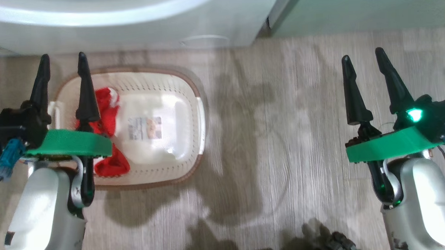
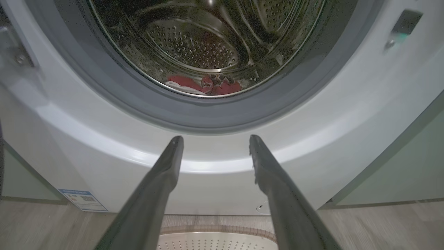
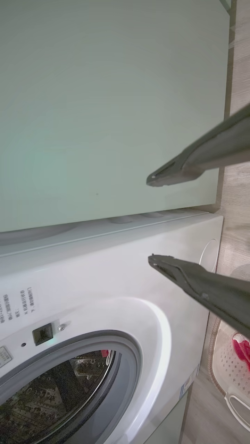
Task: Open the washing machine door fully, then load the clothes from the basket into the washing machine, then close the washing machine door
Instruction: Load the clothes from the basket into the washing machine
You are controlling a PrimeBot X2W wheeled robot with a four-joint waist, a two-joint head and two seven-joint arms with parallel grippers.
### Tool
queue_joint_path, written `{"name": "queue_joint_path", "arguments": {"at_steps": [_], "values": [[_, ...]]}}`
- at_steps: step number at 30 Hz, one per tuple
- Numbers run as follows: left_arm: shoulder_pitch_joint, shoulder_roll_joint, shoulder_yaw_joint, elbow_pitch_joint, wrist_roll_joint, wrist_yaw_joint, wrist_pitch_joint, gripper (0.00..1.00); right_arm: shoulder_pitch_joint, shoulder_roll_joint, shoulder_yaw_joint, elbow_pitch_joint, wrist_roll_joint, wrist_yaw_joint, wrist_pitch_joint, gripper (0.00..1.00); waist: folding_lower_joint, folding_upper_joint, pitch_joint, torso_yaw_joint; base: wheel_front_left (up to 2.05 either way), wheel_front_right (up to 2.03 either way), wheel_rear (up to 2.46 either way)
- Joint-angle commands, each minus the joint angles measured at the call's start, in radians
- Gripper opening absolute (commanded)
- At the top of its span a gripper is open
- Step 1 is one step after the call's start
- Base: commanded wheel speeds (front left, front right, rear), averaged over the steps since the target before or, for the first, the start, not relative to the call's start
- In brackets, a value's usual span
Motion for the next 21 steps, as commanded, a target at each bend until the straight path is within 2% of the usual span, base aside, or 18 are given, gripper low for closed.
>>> {"name": "queue_joint_path", "arguments": {"at_steps": [1, 8, 21], "values": [[0.009, 0.015, 0.037, -0.049, -0.002, 0.002, -0.005, 1.00, 0.024, -0.002, 0.015, -0.038, -0.010, 0.000, 0.007, 1.00, 0.0001, -0.0001, -0.053, 0.028, 0.00, 0.00, 0.00], [0.032, 0.016, 0.031, -0.124, 0.019, 0.006, -0.005, 1.00, 0.039, -0.002, 0.012, -0.044, -0.028, 0.000, 0.035, 1.00, 0.0001, -0.0001, -0.158, 0.041, 0.00, 0.00, 0.00], [0.185, 0.035, -0.013, -0.153, 0.061, 0.039, 0.026, 1.00, 0.134, -0.002, 0.006, -0.048, -0.035, 0.000, 0.078, 1.00, 0.0001, -0.0001, -0.347, 0.047, 0.00, 0.00, 0.00]]}}
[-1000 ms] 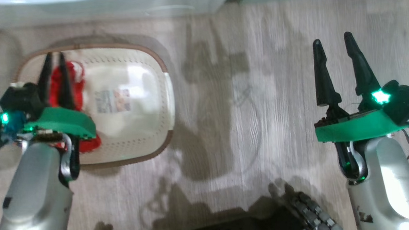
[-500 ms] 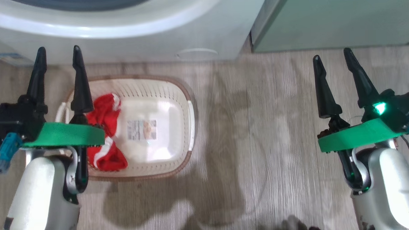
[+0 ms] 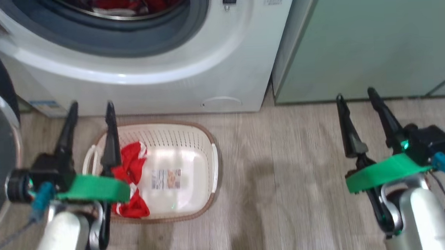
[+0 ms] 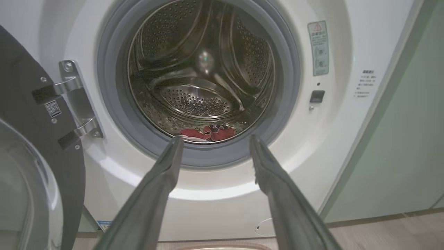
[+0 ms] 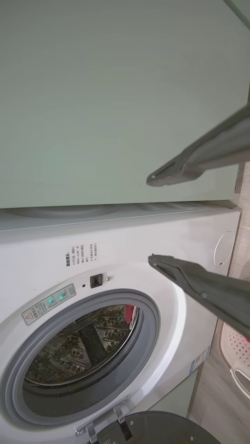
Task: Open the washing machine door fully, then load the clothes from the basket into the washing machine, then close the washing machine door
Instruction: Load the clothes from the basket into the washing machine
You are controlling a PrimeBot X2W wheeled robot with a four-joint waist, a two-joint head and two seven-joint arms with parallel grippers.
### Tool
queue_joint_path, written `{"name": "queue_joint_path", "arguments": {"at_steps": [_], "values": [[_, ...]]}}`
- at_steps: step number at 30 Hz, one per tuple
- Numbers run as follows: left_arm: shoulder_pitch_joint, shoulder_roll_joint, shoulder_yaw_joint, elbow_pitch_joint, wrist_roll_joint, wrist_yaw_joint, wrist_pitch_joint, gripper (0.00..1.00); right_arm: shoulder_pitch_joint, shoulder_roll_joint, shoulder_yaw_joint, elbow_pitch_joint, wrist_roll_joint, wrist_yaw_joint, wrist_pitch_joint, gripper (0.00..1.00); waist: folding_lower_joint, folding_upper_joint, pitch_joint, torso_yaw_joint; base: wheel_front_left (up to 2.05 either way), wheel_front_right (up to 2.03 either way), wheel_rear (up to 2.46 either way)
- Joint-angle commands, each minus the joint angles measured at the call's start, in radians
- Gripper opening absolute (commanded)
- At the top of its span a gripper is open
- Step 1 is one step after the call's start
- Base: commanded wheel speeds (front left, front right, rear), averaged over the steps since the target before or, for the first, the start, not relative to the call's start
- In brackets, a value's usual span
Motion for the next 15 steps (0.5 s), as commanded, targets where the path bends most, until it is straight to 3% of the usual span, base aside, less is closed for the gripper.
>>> {"name": "queue_joint_path", "arguments": {"at_steps": [1, 15], "values": [[0.001, 0.028, 0.032, -0.034, 0.010, 0.014, 0.002, 1.00, 0.014, -0.002, 0.018, -0.040, -0.001, 0.000, 0.005, 1.00, 0.0001, -0.0001, -0.044, 0.003, 0.00, 0.00, 0.00], [0.090, 0.039, 0.043, -0.013, -0.017, 0.018, -0.002, 1.00, 0.120, -0.002, -0.005, -0.064, 0.017, 0.000, 0.030, 1.00, 0.0001, -0.0001, -0.143, 0.010, 0.00, 0.00, 0.00]]}}
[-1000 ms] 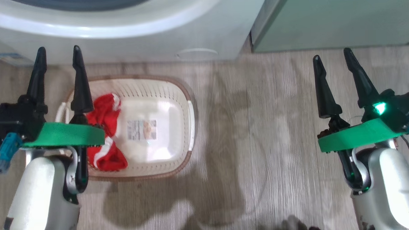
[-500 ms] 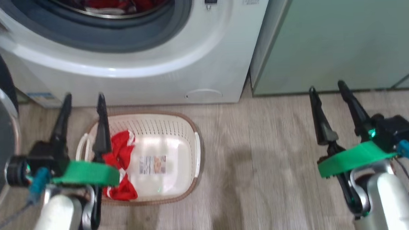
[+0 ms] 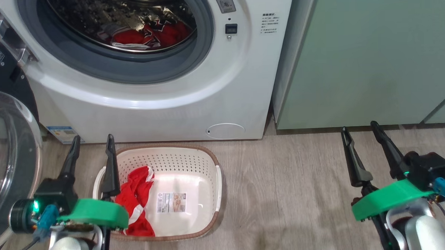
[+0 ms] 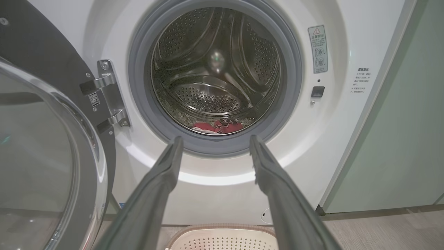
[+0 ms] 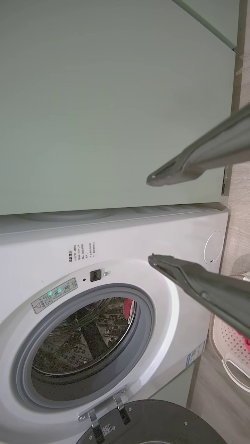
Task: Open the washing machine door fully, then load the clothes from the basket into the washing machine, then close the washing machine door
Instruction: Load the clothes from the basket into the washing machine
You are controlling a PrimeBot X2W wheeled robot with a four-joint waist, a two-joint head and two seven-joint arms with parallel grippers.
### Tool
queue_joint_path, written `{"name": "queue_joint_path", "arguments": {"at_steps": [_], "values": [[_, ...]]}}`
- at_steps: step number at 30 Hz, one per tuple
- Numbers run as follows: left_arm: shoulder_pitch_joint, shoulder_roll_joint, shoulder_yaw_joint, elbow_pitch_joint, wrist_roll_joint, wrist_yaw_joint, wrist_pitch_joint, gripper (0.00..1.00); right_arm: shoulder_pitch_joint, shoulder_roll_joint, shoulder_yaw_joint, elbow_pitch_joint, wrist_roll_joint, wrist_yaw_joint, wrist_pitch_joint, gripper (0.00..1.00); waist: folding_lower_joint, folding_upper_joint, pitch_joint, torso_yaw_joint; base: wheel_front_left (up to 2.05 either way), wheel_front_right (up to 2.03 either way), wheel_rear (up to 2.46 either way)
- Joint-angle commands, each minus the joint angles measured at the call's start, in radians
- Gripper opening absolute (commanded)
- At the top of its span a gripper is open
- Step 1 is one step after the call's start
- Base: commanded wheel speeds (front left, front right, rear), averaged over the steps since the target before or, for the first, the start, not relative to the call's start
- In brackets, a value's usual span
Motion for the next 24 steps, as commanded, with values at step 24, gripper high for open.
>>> {"name": "queue_joint_path", "arguments": {"at_steps": [24], "values": [[-0.015, 0.036, 0.039, -0.020, -0.008, 0.015, -0.015, 1.00, -0.002, -0.003, 0.019, -0.057, 0.013, 0.000, 0.009, 1.00, 0.0001, -0.0001, -0.011, 0.006, 0.00, 0.00, 0.00]]}}
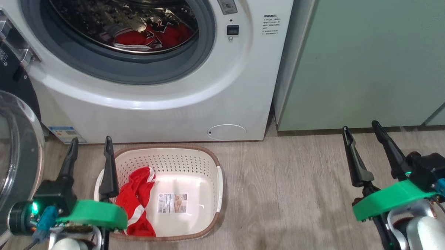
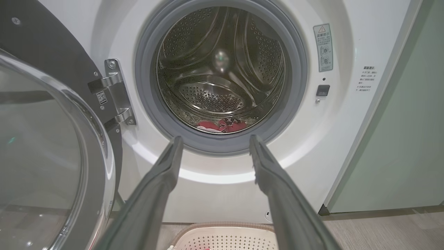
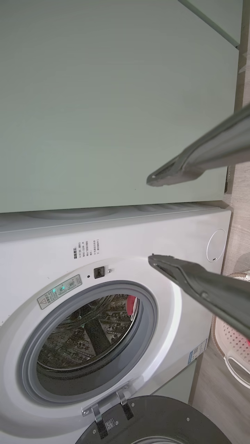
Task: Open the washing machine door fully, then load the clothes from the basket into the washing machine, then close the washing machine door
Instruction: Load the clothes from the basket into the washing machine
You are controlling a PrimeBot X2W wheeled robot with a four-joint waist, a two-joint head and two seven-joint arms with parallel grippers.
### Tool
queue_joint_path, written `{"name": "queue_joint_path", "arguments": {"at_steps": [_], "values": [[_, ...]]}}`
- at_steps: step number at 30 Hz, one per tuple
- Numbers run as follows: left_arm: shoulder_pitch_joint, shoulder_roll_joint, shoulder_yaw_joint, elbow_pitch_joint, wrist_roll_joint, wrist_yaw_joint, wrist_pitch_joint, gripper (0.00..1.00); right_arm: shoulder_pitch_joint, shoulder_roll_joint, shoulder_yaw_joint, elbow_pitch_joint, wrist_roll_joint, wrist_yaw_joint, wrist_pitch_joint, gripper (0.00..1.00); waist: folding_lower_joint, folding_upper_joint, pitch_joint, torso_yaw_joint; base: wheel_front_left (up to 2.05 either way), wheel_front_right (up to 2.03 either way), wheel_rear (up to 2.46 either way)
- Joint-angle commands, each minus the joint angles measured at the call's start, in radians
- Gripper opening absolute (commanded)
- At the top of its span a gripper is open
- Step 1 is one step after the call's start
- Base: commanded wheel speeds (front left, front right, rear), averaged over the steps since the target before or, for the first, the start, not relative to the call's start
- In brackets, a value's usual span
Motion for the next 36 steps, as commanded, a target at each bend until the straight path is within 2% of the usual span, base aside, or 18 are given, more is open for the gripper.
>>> {"name": "queue_joint_path", "arguments": {"at_steps": [1, 11, 14, 18, 22, 26, 36], "values": [[-0.025, 0.025, 0.038, -0.029, -0.004, 0.004, -0.006, 1.00, -0.014, -0.003, 0.019, -0.037, 0.004, 0.000, 0.001, 1.00, 0.0001, 0.0000, -0.001, 0.002, 0.00, 0.00, 0.00], [-0.031, 0.035, 0.020, -0.022, 0.018, 0.015, 0.003, 1.00, -0.010, -0.003, 0.016, -0.039, 0.005, 0.000, 0.002, 1.00, 0.0001, 0.0000, -0.004, 0.011, 0.00, 0.00, 0.00], [-0.058, 0.046, -0.010, 0.000, 0.057, 0.019, 0.029, 1.00, -0.014, -0.003, 0.016, -0.044, 0.006, 0.000, 0.003, 1.00, 0.0001, 0.0000, 0.009, 0.012, 0.00, 0.00, 0.00], [-0.121, 0.057, -0.071, 0.065, 0.108, -0.001, 0.075, 1.00, -0.032, -0.003, 0.026, -0.056, 0.008, 0.000, 0.001, 1.00, 0.0001, 0.0000, 0.054, 0.001, 0.00, 0.00, 0.00], [-0.206, 0.062, -0.118, 0.172, 0.148, -0.028, 0.114, 1.00, -0.059, -0.003, 0.037, -0.065, 0.013, 0.000, -0.007, 1.00, 0.0001, 0.0000, 0.135, -0.019, 0.00, 0.00, 0.00], [-0.305, 0.041, -0.149, 0.311, 0.153, -0.064, 0.132, 1.00, -0.087, -0.003, 0.034, -0.064, 0.021, 0.000, -0.025, 1.00, 0.0001, 0.0000, 0.225, -0.034, 0.00, 0.00, 0.00], [-0.541, 0.006, -0.170, 0.699, 0.135, -0.139, 0.172, 1.00, -0.206, -0.003, 0.077, -0.053, 0.046, 0.000, -0.087, 1.00, 0.0001, 0.0000, 0.483, -0.113, 0.00, 0.00, 0.00]]}}
